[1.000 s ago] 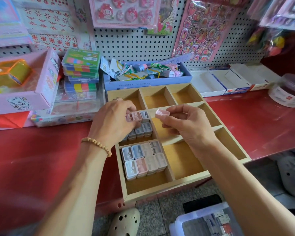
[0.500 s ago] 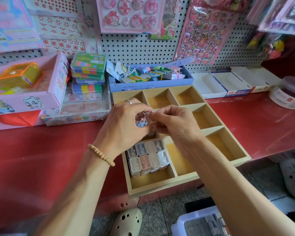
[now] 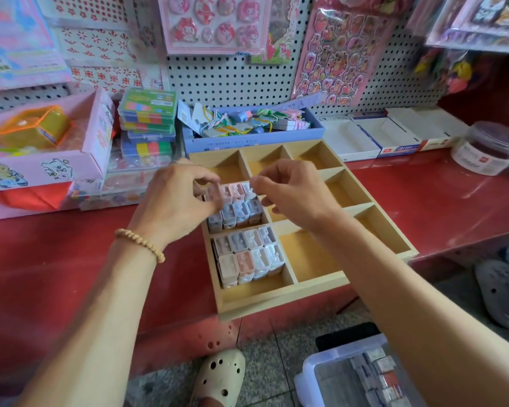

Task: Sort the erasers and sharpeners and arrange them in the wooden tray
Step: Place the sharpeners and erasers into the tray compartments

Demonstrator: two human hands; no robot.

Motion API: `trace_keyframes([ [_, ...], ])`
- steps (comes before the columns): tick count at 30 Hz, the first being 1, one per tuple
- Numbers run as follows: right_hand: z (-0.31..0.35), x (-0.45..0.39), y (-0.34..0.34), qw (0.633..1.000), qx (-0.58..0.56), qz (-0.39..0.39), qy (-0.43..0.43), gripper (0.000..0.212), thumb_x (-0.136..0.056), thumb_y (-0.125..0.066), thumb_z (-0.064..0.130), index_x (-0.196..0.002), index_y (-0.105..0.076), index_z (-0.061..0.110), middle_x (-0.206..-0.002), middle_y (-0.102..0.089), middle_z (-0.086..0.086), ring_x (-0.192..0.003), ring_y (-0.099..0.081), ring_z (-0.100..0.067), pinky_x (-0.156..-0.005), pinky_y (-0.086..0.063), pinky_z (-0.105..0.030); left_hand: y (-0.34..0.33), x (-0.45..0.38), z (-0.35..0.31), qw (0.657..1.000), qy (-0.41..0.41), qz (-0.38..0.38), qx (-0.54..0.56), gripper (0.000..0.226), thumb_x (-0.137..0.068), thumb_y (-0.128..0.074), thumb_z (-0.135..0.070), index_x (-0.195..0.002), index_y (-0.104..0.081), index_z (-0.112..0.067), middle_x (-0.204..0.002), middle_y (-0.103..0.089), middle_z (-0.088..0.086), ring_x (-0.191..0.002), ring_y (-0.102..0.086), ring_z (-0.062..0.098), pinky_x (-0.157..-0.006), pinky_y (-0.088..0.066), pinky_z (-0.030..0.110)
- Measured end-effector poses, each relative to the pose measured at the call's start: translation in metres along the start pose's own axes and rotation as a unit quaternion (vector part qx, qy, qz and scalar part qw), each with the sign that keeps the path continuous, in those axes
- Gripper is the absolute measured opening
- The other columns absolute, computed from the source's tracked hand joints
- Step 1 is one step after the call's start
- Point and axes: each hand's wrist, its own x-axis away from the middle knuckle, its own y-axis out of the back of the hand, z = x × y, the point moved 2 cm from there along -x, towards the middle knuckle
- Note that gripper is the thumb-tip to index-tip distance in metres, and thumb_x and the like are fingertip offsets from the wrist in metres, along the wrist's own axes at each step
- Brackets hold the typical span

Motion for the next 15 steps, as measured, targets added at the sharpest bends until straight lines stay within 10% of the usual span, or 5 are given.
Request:
trace_keyframes([
  [15, -0.026, 0.015, 0.046, 0.998, 0.052, -0.011, 0.031, 0.008, -0.090, -0.068, 0.026, -0.085, -0.072, 0.021, -0.076, -0.069, 0.007, -0.076, -0.065, -0.012, -0.070, -0.053, -0.032, -0.003, -0.021, 0.015, 0.992, 0.032, 0.073, -0.099, 0.025, -0.068, -0.086, -0.025, -0.090, -0.075, -0.024, -0.075, -0.060, -0.017, -0.068, -0.056, 0.003, -0.073, -0.050, 0.029],
])
